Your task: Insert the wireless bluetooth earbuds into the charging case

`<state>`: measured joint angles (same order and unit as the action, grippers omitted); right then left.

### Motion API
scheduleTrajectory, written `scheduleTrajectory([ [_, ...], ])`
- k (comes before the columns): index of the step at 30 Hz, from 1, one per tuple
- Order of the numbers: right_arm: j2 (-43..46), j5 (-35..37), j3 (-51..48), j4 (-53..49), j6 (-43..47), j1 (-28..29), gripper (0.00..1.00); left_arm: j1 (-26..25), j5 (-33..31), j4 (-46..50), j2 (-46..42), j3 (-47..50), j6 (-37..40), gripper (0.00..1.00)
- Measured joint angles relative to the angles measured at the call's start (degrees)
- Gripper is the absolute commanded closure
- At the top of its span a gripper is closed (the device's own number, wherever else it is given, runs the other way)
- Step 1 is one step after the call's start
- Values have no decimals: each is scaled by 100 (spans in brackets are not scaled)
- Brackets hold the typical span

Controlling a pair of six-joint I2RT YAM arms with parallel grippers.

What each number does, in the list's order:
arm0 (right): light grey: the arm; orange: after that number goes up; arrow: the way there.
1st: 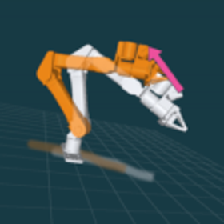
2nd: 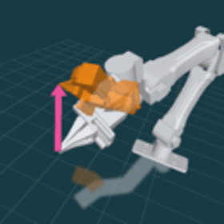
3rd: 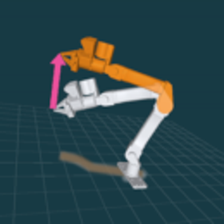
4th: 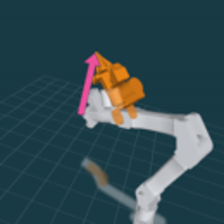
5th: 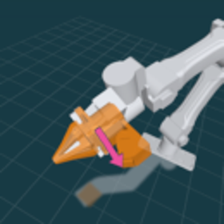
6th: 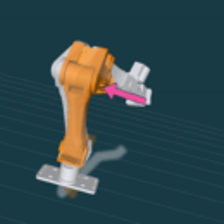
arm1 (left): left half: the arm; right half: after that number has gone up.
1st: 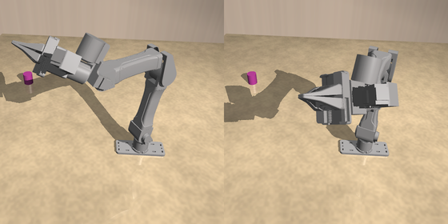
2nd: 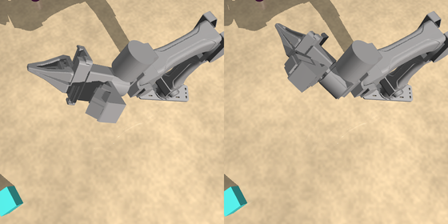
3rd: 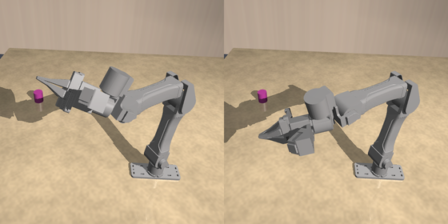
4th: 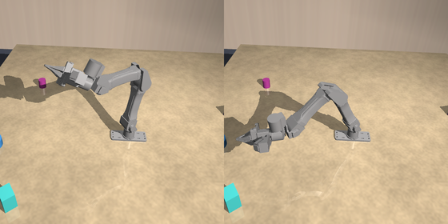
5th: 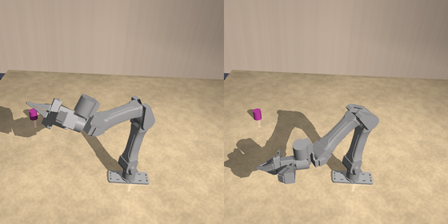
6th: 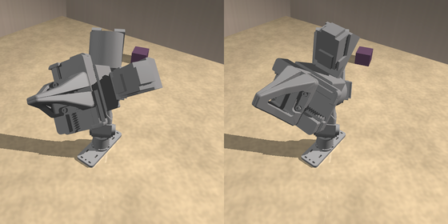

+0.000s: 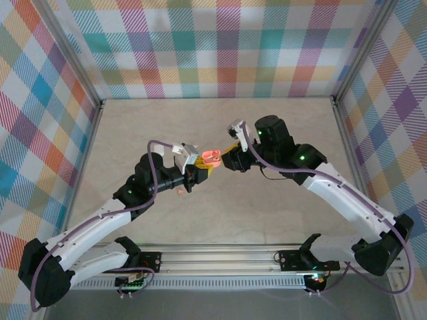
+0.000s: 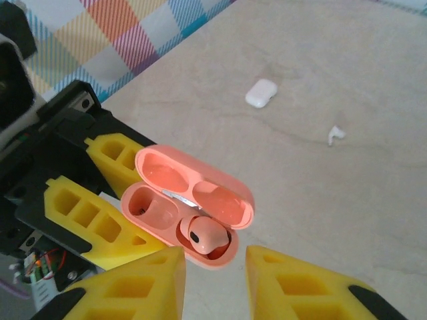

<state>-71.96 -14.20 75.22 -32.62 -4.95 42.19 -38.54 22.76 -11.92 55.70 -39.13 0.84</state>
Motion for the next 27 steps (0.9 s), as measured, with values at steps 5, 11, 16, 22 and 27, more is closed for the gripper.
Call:
scheduleTrajectory([
  [5,-280,-315,0,17,-162,-2,72,0,-103,120,-116,22,-15,100],
  [11,-398,-511,0,15,-243,-2,73,0,-225,326,-210,52,-39,100],
  [16,-396,-542,0,48,-345,-2,72,0,-588,566,-538,149,-83,100],
  [22,-358,-424,35,98,-599,-2,68,0,-1167,1080,-1320,538,-162,100],
  [27,-590,-98,219,96,-981,-2,68,0,-1609,1858,-2275,955,-391,100],
])
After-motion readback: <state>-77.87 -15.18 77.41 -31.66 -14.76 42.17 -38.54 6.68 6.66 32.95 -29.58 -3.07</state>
